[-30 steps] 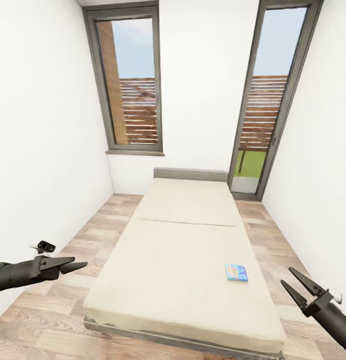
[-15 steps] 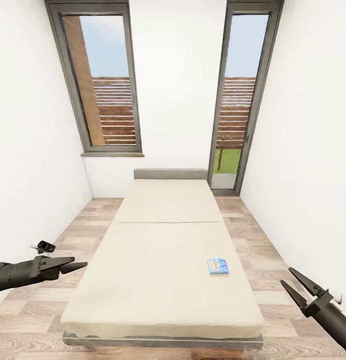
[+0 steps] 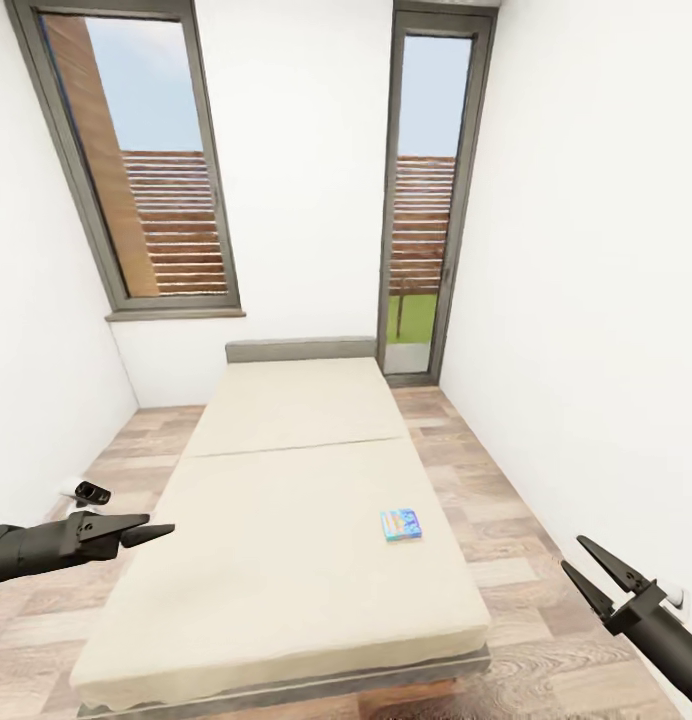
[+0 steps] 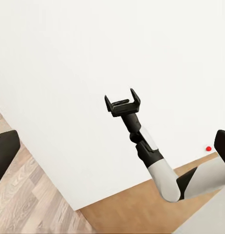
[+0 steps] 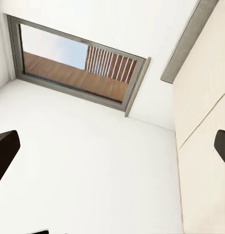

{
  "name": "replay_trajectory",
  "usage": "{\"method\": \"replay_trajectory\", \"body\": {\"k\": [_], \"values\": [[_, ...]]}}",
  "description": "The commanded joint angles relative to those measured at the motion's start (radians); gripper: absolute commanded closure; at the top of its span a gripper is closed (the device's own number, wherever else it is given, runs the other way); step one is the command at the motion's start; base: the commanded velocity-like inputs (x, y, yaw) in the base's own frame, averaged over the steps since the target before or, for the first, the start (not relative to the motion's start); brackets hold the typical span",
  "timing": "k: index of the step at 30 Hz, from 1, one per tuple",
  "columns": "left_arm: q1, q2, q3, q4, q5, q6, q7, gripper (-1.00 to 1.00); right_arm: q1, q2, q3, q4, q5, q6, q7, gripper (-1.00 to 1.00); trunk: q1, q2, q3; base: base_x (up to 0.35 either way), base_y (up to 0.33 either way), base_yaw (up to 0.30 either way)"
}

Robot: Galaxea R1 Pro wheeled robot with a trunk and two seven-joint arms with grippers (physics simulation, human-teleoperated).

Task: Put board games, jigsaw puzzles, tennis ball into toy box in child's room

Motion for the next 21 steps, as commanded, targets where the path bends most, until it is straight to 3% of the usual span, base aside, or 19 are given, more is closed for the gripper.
{"method": "replay_trajectory", "body": {"k": [1,21], "values": [[0.0,0.0,-0.001,0.0,0.0,0.011,-0.003,-1.0,0.0,0.0,-0.001,0.001,-0.002,0.005,0.001,-1.0,0.001,-0.002,-0.002,0.0,0.0,-0.277],[-0.001,0.0,-0.001,0.001,0.0,0.01,-0.003,-1.0,0.0,0.0,0.001,0.015,-0.002,0.004,0.001,-1.0,0.001,-0.002,-0.002,0.0,0.0,-0.277]]}}
